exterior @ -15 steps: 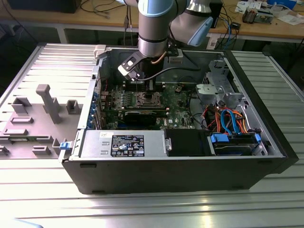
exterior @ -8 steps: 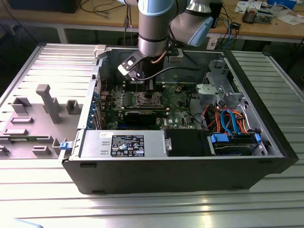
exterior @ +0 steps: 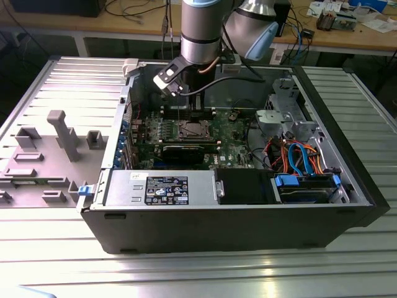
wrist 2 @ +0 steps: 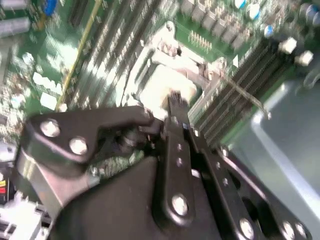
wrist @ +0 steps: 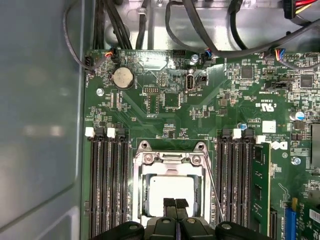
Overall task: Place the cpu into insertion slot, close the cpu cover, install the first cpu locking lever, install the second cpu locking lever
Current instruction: 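Install the first cpu locking lever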
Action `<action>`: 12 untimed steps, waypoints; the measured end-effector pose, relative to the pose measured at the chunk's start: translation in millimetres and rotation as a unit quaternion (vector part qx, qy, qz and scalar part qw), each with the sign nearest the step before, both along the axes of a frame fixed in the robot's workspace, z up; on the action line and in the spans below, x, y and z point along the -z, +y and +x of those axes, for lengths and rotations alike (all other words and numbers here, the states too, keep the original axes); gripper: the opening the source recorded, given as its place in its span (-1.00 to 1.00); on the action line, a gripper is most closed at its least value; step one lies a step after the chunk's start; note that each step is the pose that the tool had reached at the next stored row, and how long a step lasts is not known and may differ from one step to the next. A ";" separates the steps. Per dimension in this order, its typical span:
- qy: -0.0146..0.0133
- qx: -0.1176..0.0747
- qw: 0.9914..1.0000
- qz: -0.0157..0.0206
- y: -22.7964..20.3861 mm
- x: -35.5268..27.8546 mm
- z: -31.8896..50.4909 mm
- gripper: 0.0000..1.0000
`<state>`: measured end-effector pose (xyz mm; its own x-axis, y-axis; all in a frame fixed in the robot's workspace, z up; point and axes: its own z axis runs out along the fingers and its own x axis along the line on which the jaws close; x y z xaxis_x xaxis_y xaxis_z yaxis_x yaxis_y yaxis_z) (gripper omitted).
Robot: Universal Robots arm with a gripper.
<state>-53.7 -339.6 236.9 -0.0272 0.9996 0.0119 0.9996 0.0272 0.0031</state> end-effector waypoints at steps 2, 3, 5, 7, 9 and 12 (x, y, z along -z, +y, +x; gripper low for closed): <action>0.000 0.000 1.000 0.000 0.0 -2.6 0.0 -0.79; 0.000 0.000 1.000 0.000 0.0 -5.6 0.0 -0.79; 0.000 0.000 1.000 0.000 0.0 -11.4 0.0 -0.79; 0.000 0.000 1.000 0.000 0.0 -17.5 0.0 -0.79; 0.000 0.000 1.000 0.000 0.0 -27.6 0.0 -0.79; 0.000 0.000 1.000 0.000 0.0 -33.9 0.0 -0.79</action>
<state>-53.7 -339.6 270.9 -0.0272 0.9996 0.0120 0.9996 0.0272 0.0032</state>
